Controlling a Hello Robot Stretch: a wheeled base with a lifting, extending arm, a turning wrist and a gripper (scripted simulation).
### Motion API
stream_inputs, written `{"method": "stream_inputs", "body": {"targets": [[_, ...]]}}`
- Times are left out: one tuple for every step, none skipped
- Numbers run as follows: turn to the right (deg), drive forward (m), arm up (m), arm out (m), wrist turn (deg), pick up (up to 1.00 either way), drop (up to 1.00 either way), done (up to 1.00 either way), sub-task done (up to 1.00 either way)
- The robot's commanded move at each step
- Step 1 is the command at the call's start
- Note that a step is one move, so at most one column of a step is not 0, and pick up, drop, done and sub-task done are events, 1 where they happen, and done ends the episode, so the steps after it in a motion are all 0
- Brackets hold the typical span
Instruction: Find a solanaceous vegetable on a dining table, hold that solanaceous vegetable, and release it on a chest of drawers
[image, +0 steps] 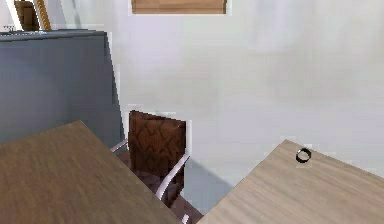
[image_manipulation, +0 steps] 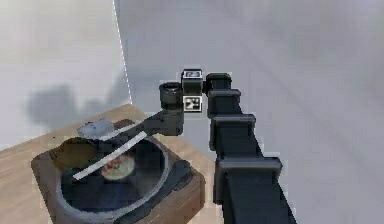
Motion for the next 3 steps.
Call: {"method": "stream_inputs", "body": {"targets": [[0.0, 0.0, -0.12, 0.0, 0.0, 0.0, 0.0, 0.0, 0.0], [0.0, 0.0, 0.0, 0.0, 0.0, 0.0, 1.0, 0.0, 0.0], [0.0, 0.0, 0.0, -0.1, 0.0, 0.0, 0.0, 0.0, 0.0]]}}
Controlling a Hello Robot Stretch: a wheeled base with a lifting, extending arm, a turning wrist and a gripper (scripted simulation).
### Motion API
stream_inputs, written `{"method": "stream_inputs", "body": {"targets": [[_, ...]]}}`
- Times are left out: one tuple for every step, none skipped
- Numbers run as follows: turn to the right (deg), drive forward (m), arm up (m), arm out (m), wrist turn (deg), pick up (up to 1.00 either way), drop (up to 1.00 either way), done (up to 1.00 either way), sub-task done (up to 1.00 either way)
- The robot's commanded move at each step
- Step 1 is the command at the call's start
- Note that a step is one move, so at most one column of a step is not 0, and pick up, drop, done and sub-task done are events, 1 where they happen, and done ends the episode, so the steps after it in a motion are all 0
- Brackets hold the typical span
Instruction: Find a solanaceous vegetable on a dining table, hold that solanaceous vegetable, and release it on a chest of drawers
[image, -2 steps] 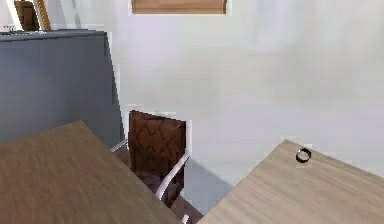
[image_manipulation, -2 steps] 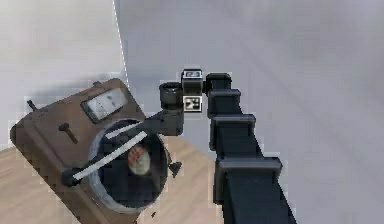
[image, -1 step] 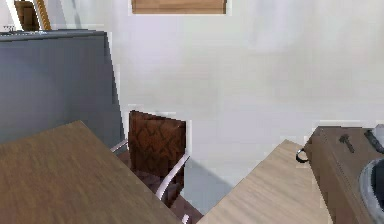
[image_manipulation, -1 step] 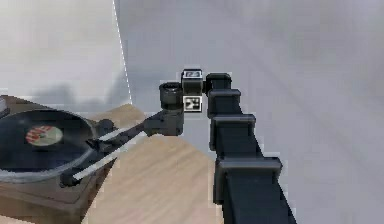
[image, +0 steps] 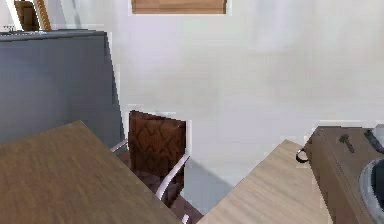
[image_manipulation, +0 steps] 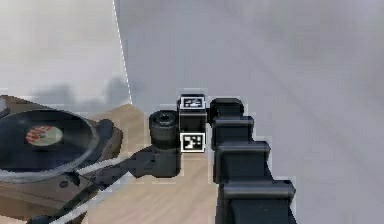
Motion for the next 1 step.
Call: {"method": "stream_inputs", "body": {"targets": [[0.0, 0.0, 0.0, 0.0, 0.0, 0.0, 0.0, 1.0, 0.0]]}}
